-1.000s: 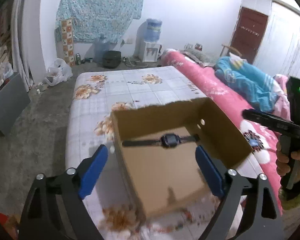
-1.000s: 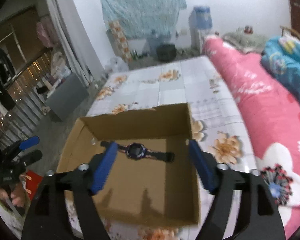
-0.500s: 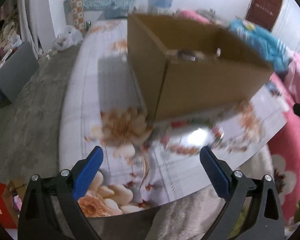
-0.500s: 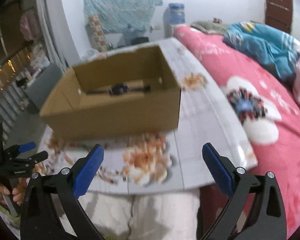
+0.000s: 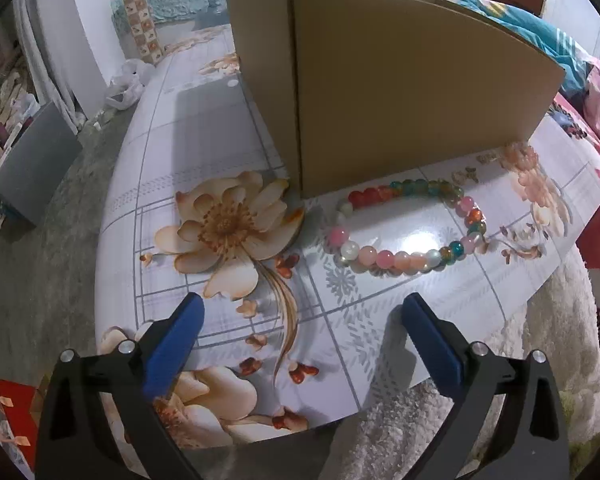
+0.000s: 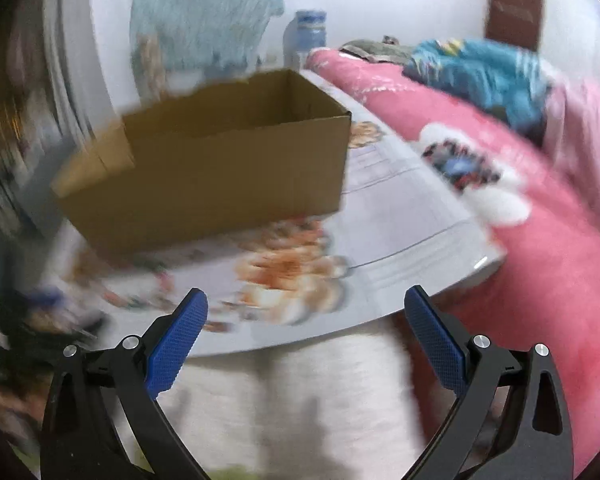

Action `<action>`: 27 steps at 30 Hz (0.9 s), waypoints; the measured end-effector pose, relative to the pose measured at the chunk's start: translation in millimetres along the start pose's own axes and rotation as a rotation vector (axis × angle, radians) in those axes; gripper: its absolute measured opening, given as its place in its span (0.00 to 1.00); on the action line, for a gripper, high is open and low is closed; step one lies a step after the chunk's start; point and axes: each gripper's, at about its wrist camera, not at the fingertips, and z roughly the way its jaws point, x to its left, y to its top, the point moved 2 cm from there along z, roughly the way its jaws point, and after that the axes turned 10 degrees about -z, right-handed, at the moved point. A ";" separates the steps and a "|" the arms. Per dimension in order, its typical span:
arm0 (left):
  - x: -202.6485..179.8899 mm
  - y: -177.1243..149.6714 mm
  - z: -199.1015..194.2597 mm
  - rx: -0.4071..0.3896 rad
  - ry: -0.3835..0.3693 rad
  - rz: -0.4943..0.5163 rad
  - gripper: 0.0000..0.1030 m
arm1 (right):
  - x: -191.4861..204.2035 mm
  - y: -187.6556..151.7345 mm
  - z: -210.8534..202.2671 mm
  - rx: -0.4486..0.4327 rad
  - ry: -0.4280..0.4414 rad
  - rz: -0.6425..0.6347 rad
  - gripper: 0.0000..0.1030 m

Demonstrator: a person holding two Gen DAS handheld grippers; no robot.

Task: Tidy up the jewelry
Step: 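Move both tools back toward the bead bracelet beside the box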

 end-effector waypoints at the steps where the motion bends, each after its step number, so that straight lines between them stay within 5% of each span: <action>1: -0.2 0.4 -0.1 0.000 -0.002 -0.006 0.94 | -0.6 -4.2 -2.8 -0.018 0.034 0.046 0.92; 11: -1.5 0.1 -0.3 -0.011 0.000 -0.019 0.94 | 24.5 -21.3 -36.5 -0.103 0.061 0.023 0.92; 27: -2.9 -1.0 -1.6 -0.021 -0.011 -0.013 0.95 | 32.4 -31.8 -43.9 -0.063 0.347 0.031 0.92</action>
